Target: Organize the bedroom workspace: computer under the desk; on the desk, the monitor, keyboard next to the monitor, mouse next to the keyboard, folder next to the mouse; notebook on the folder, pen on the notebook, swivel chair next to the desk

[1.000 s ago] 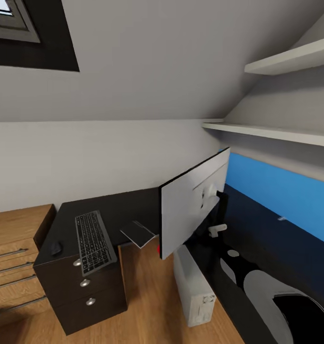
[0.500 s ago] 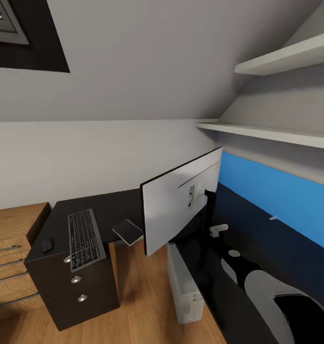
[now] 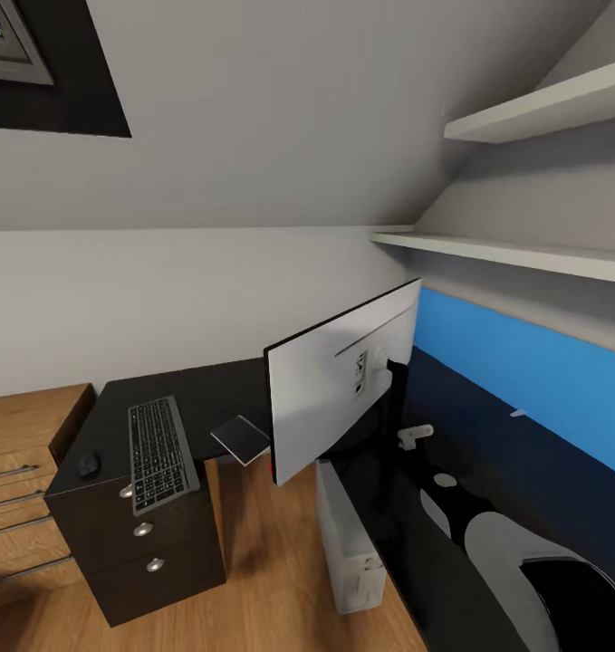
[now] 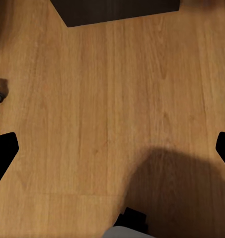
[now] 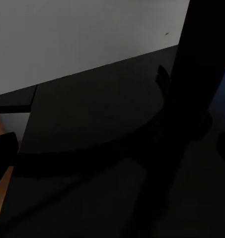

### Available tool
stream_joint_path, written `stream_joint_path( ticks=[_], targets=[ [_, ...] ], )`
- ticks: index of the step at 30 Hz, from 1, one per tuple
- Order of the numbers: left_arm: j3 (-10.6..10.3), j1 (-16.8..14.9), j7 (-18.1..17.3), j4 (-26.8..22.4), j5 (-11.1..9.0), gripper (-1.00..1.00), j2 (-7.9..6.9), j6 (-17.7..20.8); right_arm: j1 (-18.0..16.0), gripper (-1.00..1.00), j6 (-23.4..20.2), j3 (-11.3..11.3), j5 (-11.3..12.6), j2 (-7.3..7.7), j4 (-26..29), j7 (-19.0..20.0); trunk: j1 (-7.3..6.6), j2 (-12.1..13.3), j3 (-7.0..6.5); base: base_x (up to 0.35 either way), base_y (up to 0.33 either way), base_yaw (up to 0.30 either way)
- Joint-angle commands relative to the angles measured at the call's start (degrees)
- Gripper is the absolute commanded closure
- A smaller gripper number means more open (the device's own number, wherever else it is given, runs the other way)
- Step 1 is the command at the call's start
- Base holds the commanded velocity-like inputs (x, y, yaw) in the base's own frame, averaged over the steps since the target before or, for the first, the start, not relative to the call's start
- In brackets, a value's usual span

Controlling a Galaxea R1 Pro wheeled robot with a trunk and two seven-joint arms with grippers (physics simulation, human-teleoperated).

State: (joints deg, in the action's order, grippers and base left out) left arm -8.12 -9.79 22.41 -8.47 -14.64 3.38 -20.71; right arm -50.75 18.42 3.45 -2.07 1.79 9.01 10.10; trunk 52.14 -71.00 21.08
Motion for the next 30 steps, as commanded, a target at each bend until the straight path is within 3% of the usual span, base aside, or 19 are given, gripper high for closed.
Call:
stream_joint_path(
  ticks=[1, 14, 25, 30],
  targets=[
    [-0.5, -0.05, 0.25, 0.03, -0.47, -1.0, 0.0, -0.19, -0.05, -1.0, 0.21, 0.32, -0.21, 0.01, -0.05, -0.11, 0.0, -0.04, 0.07, 0.0, 0.0, 0.0],
    [-0.5, -0.06, 0.27, 0.03, -0.48, -1.0, -0.03, -0.2, -0.05, -1.0, 0.2, 0.27, -0.21, 0.71, -0.05, -0.16, 0.0, -0.04, 0.07, 0.0, 0.0, 0.0],
    [-0.5, -0.05, 0.27, 0.03, -0.48, -1.0, 0.01, -0.21, -0.05, -1.0, 4.61, 0.32, -0.21, 2.6, -0.05, -0.31, 0.0, -0.04, 0.07, 0.0, 0.0, 0.0],
    [-0.5, -0.06, 0.27, 0.03, -0.48, -1.0, 0.03, -0.21, -0.05, -1.0, 5.02, 0.38, -0.21, 2.81, -0.05, -2.51, 0.0, -0.04, 0.07, 0.0, 0.0, 0.0]
  ],
)
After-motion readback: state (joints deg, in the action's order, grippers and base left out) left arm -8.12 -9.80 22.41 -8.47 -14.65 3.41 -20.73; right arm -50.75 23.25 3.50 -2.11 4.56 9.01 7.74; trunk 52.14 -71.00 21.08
